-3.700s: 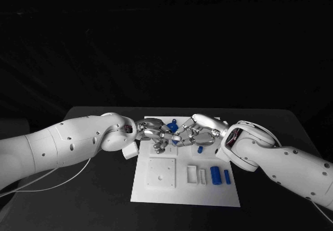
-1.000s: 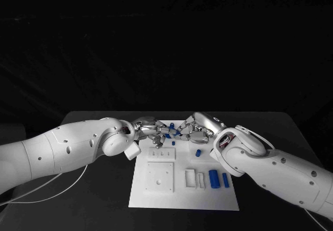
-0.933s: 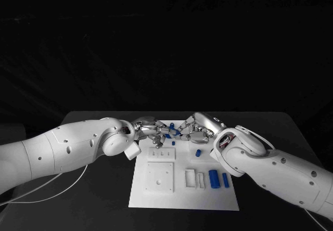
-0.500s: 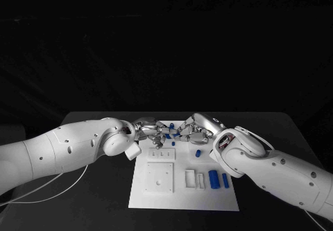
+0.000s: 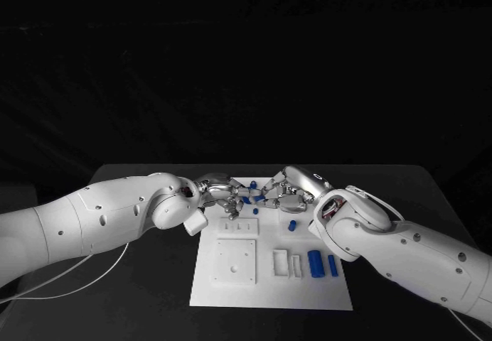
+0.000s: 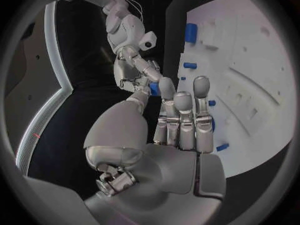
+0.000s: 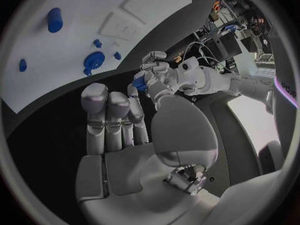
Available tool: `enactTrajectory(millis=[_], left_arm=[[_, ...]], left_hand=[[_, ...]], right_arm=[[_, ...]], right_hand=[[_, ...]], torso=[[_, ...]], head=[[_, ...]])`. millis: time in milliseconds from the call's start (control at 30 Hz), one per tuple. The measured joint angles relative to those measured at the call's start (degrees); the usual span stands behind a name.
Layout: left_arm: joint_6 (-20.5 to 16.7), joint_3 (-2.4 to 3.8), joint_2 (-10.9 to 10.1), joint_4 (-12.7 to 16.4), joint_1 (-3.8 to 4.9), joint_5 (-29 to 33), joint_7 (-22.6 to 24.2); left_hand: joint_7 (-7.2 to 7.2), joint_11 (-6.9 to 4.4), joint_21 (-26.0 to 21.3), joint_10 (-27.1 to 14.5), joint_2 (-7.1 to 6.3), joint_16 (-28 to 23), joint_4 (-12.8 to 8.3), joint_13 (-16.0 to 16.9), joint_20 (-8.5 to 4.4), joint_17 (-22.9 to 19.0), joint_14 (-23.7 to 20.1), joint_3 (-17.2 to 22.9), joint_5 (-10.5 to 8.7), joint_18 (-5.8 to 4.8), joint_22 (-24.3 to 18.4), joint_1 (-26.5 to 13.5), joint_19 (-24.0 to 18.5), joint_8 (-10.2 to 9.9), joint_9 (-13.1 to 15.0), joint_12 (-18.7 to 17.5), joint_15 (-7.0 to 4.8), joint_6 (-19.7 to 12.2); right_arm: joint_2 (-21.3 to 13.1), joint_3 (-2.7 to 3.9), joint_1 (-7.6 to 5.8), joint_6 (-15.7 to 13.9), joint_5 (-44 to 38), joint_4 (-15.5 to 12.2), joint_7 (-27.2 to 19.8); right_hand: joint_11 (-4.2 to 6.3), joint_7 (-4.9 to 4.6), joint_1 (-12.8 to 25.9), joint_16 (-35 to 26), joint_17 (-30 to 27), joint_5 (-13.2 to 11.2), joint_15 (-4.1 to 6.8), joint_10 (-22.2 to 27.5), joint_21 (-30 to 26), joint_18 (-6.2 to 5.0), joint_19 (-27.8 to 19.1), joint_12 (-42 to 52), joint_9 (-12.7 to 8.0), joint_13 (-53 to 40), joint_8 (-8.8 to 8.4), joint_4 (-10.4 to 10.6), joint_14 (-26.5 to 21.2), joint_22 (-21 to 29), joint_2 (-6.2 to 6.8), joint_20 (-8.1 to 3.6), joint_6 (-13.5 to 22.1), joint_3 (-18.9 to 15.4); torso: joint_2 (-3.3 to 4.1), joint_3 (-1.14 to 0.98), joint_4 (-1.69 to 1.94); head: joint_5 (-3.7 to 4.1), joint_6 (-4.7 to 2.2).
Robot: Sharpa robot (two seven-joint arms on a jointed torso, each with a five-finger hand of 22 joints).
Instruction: Assemble the parts on the task board
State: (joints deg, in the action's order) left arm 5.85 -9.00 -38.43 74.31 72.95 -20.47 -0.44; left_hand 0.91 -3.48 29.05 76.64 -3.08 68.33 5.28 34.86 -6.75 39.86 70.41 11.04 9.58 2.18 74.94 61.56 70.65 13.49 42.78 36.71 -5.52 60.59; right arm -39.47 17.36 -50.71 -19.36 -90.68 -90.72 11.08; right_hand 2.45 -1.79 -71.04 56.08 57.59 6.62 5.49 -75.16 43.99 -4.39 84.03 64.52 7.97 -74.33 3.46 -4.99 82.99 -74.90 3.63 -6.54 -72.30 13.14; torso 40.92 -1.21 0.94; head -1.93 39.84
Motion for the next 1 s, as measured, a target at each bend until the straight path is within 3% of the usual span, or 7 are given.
enactTrajectory(millis=[167,333,700,1000], left_arm=[[-0.1,0.0,0.1,-0.1,0.02,0.0,-0.3],[-0.1,0.07,0.1,-0.1,0.08,0.0,-0.4],[0.0,0.04,0.3,-0.2,0.08,-0.1,-0.4],[0.0,0.02,0.5,-0.2,0.06,-0.5,-0.6]], left_hand=[[0.0,0.0,0.0,0.0,1.48,0.0,-1.7,-0.1,0.0,-0.1,0.0,-0.4,1.29,0.0,0.0,1.5,0.0,0.0,0.0,0.0,0.0,0.0],[-0.11,0.0,0.0,0.0,3.49,0.0,-4.2,-0.1,0.0,-0.1,0.0,0.7,4.36,0.0,0.0,3.5,0.0,0.0,-0.1,0.0,0.0,-0.1],[-0.21,0.0,0.2,0.0,3.35,0.0,-4.9,-0.1,0.0,-0.1,0.0,0.5,4.45,0.0,0.0,3.4,0.0,0.0,-0.2,0.0,0.0,-0.2],[-0.21,0.0,0.2,0.0,3.04,0.0,-4.2,-0.1,0.0,-0.1,0.0,-0.2,4.21,0.0,0.0,2.4,0.0,0.0,-0.5,0.0,0.0,-0.2]], right_arm=[[0.0,0.0,0.03,0.0,0.0,0.0,0.0],[0.0,-0.08,0.1,0.0,0.0,0.1,0.0],[0.1,-0.05,0.08,0.4,0.0,0.3,0.1],[0.3,-0.03,0.06,0.6,0.0,0.7,0.2]], right_hand=[[0.0,0.02,0.0,0.0,0.0,0.0,0.0,0.0,0.0,0.0,0.0,0.0,0.0,0.0,-0.01,0.0,0.0,0.0,0.0,0.0,0.0,0.0],[0.0,0.02,0.0,0.0,0.0,0.0,0.0,0.0,0.0,0.0,0.0,0.0,0.0,0.0,-0.01,0.0,0.0,0.0,0.0,0.0,0.0,0.0],[0.0,-0.01,0.0,0.0,0.0,0.0,0.0,0.0,0.0,0.0,0.0,0.0,0.0,0.0,-0.16,0.0,0.0,0.0,0.01,0.0,0.0,0.0],[0.0,-0.02,0.0,0.0,0.0,0.0,-0.01,0.0,0.0,0.0,0.0,0.0,-0.1,0.0,-0.22,0.0,0.0,0.0,0.01,0.0,0.0,0.0]], torso=[[0.0,0.02,0.0],[-0.01,0.02,-0.01],[-0.02,0.01,-0.01],[-0.02,0.03,0.0]], head=[[-0.02,0.05],[-0.05,0.06],[0.01,0.18],[0.05,0.18]])
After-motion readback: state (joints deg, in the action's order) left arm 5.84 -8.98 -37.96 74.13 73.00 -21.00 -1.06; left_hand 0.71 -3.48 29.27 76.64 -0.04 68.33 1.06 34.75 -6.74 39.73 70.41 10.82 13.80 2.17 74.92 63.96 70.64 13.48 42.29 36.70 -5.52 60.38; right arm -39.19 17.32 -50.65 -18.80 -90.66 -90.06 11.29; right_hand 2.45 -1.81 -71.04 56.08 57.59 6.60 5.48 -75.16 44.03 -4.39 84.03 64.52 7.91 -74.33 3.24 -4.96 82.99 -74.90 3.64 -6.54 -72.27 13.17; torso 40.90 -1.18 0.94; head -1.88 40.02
